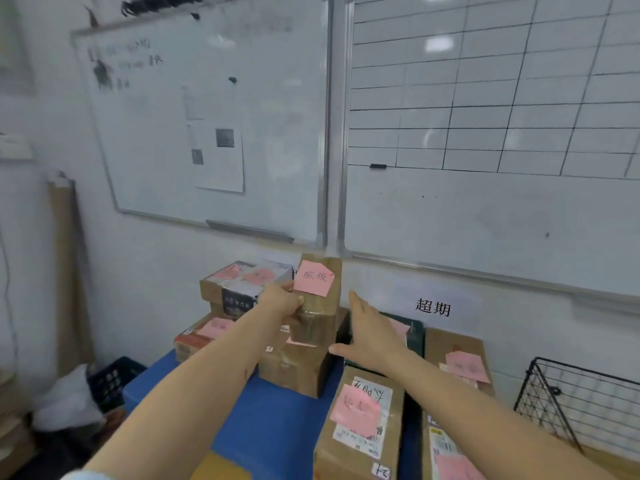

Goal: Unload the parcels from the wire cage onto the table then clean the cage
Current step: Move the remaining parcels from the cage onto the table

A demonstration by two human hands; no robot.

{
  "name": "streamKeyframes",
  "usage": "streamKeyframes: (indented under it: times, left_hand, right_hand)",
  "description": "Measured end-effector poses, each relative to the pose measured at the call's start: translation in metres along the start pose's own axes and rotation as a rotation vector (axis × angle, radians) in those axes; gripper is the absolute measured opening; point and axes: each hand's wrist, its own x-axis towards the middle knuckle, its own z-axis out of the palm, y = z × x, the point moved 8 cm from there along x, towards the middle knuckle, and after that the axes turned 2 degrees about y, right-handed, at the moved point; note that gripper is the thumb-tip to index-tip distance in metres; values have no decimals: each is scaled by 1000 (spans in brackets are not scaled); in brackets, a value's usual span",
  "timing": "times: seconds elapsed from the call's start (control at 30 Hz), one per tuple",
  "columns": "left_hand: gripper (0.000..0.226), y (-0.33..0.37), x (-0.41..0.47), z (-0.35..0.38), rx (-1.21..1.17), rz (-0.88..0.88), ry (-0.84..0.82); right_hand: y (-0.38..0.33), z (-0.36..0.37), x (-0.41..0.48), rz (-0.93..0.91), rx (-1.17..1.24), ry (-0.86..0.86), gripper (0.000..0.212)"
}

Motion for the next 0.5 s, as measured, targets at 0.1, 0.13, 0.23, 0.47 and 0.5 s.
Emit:
streamKeyframes:
  times: [0.1,0.13,0.23,0.47,0.5]
  left_hand:
    - [46,-9,34,-10,12,23,-26]
    - [46,-13,45,-12,15,24,-45]
    - [45,-21,77,-17,58,28,-100]
    - [43,-29,138,-18,347,161,-246]
    - [42,-29,144,-16,430,204,-256]
  right_hand:
    - [-14,24,32,39,18,9,108]
    - [-17,33,43,61,44,12,106]
    - [-24,58,72,119,93,33,100]
    - [-34,99,120,247,167,116,89]
    - [-33,103,125,262,163,117,87]
